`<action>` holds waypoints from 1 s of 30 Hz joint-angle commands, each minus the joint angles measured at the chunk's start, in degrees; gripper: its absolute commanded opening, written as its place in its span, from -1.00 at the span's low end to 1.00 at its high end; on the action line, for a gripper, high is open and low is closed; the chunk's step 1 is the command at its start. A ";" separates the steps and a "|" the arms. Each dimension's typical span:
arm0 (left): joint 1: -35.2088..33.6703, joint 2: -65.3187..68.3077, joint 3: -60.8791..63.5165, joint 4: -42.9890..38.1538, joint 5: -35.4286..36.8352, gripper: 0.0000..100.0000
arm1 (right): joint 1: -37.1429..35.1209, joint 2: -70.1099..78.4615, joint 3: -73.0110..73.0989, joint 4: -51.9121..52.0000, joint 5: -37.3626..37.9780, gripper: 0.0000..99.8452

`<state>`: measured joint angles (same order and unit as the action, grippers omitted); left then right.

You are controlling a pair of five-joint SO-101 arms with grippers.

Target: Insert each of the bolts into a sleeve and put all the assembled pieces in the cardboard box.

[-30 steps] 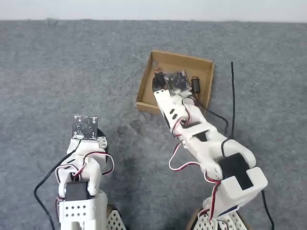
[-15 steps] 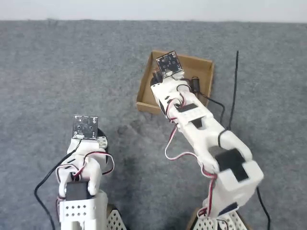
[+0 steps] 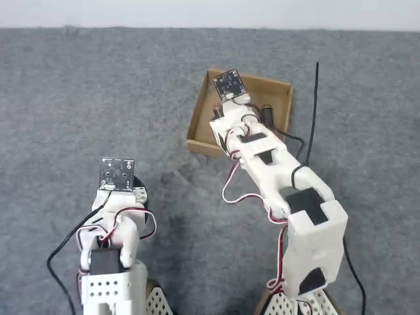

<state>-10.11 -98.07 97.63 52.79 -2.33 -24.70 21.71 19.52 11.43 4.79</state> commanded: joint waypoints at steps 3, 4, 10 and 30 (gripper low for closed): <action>0.09 -0.26 -0.75 0.09 -0.62 -0.98 | 0.75 -4.09 -8.00 9.98 0.18 -0.97; 0.09 -0.26 -0.75 0.09 -0.62 -0.98 | 0.84 -4.00 -8.62 11.03 0.18 -0.95; 0.09 -0.26 -0.75 0.09 -0.62 -0.98 | 0.75 -4.44 -10.73 17.98 0.18 -0.71; 0.09 -0.26 -0.75 0.00 -0.62 -0.98 | 0.84 -33.71 -11.43 48.92 -5.27 -0.81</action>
<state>-10.11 -98.07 97.63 52.79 -2.42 -24.70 -4.84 11.08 53.45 0.22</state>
